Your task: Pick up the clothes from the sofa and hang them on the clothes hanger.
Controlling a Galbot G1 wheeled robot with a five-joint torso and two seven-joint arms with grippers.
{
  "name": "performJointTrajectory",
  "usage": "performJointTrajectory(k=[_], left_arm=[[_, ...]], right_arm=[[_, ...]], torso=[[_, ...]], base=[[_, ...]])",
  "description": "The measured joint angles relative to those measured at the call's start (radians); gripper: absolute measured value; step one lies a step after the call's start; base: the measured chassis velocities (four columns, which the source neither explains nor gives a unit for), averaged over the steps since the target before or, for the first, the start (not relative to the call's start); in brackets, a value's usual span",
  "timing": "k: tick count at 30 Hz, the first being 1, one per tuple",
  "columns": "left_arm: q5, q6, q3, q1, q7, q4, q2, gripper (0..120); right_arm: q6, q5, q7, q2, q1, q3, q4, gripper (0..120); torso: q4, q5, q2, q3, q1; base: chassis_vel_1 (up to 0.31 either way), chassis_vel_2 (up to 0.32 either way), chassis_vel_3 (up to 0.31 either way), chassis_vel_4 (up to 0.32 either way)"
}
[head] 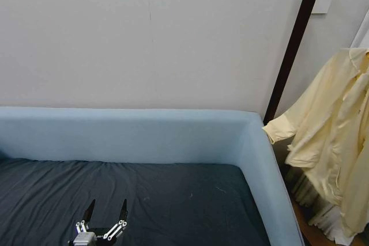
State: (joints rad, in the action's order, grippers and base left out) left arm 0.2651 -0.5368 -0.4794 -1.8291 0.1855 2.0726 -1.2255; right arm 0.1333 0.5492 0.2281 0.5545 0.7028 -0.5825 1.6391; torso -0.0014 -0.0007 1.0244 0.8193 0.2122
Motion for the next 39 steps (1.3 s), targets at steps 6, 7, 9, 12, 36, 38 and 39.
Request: performJointTrajectory(k=[6,7,9,12,36,38,39], left_arm=[[0.000,0.000,0.000,0.000,0.000,0.000,0.000,100],[0.000,0.000,0.000,0.000,0.000,0.000,0.000,100],[0.000,0.000,0.000,0.000,0.000,0.000,0.000,100],[0.000,0.000,0.000,0.000,0.000,0.000,0.000,100],[0.000,0.000,0.000,0.000,0.000,0.000,0.000,100],[0.000,0.000,0.000,0.000,0.000,0.000,0.000,100],[0.000,0.000,0.000,0.000,0.000,0.000,0.000,100]], right_arm=[[-0.016,-0.119,-0.023,0.008,-0.110,0.099,-0.041,8],[-0.021,-0.149,-0.032,0.006,-0.125,0.119,-0.043,8],[-0.030,-0.200,-0.044,0.005,-0.164,0.170,-0.058,8],[-0.031,-0.231,-0.046,0.009,-0.222,0.231,-0.083,8],[0.167,-0.095,0.099,0.108,-0.679,0.529,-0.212,8],[0.203,-0.068,0.120,0.116,-0.717,0.550,-0.219,8],[0.222,-0.050,0.131,0.121,-0.739,0.563,-0.223,8]], torso=[[-0.0004,0.0006,0.000,0.000,0.000],[-0.0004,0.0006,0.000,0.000,0.000],[-0.0002,0.0006,0.000,0.000,0.000],[-0.0003,0.0007,0.000,0.000,0.000],[-0.0002,0.0005,0.000,0.000,0.000],[-0.0002,0.0006,0.000,0.000,0.000],[-0.0002,0.0006,0.000,0.000,0.000]], base=[[0.000,0.000,0.000,0.000],[0.000,0.000,0.000,0.000],[0.000,0.000,0.000,0.000],[0.000,0.000,0.000,0.000],[0.000,0.000,0.000,0.000],[0.000,0.000,0.000,0.000],[0.000,0.000,0.000,0.000]])
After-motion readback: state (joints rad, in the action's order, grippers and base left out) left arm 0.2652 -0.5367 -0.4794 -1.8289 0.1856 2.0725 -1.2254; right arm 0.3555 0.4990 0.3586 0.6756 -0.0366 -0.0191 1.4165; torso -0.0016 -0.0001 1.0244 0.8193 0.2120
